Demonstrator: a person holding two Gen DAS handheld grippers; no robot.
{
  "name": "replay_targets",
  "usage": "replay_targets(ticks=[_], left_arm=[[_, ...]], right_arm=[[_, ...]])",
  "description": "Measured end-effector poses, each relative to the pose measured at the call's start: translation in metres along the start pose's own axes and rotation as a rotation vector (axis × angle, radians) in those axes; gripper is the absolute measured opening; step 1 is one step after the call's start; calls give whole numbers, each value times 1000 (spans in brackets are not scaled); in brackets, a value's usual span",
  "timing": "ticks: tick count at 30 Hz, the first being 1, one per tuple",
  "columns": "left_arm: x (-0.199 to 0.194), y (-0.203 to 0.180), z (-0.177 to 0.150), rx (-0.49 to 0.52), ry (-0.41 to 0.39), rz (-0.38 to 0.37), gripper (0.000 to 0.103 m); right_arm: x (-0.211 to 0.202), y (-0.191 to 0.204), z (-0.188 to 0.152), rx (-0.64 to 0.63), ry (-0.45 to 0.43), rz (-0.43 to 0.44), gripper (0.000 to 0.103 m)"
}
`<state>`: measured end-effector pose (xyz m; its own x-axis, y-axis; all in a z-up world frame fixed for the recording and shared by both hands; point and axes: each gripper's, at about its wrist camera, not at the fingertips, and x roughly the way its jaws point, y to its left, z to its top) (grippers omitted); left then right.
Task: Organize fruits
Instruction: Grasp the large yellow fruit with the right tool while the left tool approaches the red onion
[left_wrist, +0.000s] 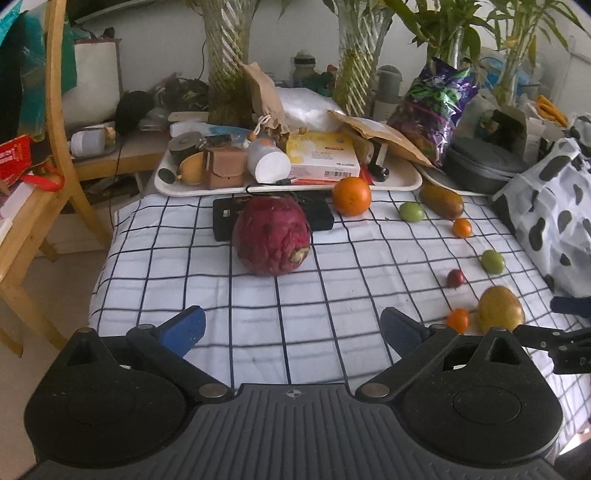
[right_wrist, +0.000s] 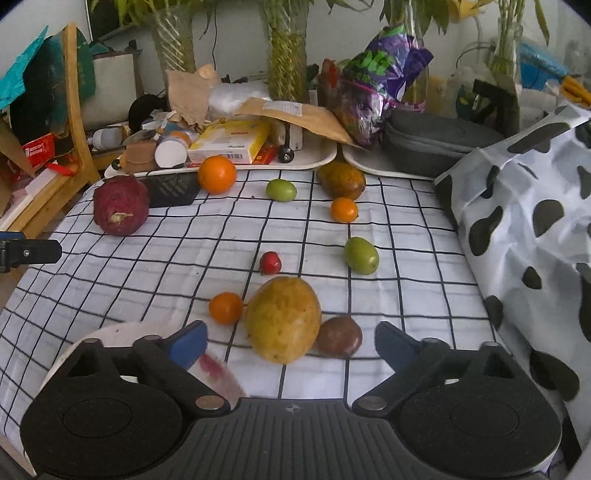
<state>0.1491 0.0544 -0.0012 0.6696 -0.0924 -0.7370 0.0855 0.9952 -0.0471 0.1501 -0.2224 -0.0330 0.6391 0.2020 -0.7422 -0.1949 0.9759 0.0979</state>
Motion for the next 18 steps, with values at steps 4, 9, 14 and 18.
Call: replay_targets(ticks=[4,9,14,18], left_arm=[[12,0,9,13,3,0,102],[24,1,20,30,2,-5,102],[35,7,27,33,7,-3,102],[43,12,30,20,21,-16,102]], right_arm=[[15,-3,10,-23,14,33,88],[34,-2,19,-73,57,76,74],[50,2,23,-125,105,95,60],[61,0,23,-117,161,112,58]])
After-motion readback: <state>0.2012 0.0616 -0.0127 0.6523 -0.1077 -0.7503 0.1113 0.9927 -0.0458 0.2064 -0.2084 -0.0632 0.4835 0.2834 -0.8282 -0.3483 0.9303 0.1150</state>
